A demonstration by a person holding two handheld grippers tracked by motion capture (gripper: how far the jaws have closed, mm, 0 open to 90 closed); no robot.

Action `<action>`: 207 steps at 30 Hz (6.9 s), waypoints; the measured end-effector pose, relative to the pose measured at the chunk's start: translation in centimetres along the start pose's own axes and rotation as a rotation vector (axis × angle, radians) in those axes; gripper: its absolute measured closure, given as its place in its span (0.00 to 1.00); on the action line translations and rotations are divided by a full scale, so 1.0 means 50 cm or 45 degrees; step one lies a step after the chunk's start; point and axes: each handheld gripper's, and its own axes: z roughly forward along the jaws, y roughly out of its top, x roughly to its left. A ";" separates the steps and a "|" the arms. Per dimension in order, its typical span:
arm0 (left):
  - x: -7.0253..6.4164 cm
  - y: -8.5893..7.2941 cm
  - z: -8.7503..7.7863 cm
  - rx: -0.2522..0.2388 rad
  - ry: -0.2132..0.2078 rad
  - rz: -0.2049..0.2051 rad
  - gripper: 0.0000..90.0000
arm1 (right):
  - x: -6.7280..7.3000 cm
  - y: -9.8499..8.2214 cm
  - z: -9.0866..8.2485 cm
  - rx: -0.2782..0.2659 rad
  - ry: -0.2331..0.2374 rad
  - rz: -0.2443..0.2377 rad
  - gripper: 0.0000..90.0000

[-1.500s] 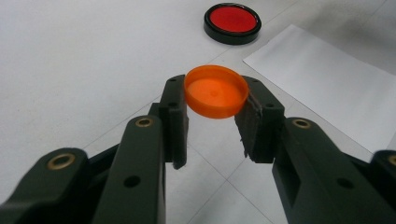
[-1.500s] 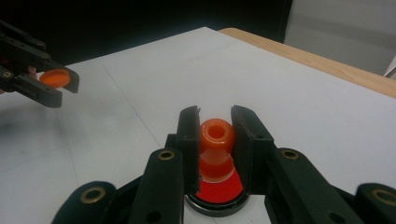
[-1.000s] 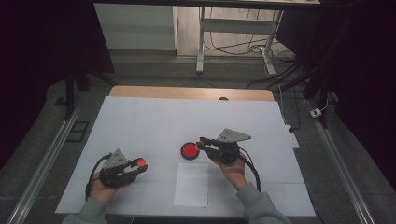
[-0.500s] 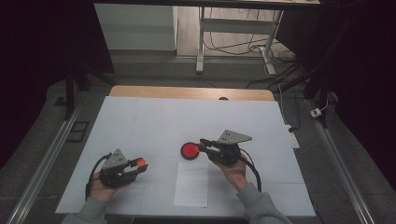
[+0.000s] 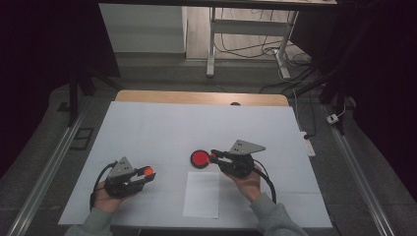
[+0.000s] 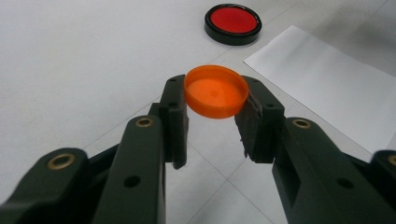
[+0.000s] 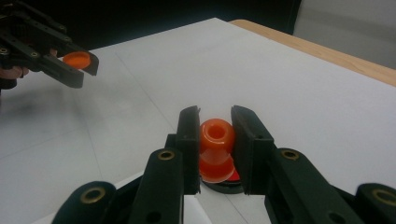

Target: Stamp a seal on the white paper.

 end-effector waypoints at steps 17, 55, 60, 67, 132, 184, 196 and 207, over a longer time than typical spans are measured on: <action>0.000 0.000 0.000 -0.001 -0.001 0.000 0.72 | 0.016 -0.012 -0.014 0.024 0.026 -0.025 0.80; 0.001 0.000 0.001 0.001 0.000 -0.001 0.72 | 0.052 -0.036 -0.012 0.078 0.090 -0.064 0.81; 0.001 0.000 0.000 -0.001 0.000 -0.002 0.72 | 0.055 -0.037 -0.008 0.086 0.096 -0.066 0.81; 0.001 0.000 0.000 0.000 -0.001 -0.002 0.72 | 0.062 -0.041 -0.002 0.100 0.114 -0.074 0.81; 0.000 0.000 0.003 0.010 -0.003 0.004 0.72 | 0.103 -0.088 0.043 0.267 0.185 -0.154 0.80; 0.002 0.000 0.000 -0.001 -0.002 -0.009 0.72 | 0.106 -0.108 0.044 0.257 0.151 -0.155 0.81; 0.003 0.001 -0.004 -0.005 0.003 -0.010 0.72 | 0.109 -0.109 0.045 0.256 0.145 -0.171 0.81; 0.002 0.001 -0.003 -0.003 0.002 -0.008 0.72 | 0.109 -0.109 0.045 0.256 0.144 -0.171 0.81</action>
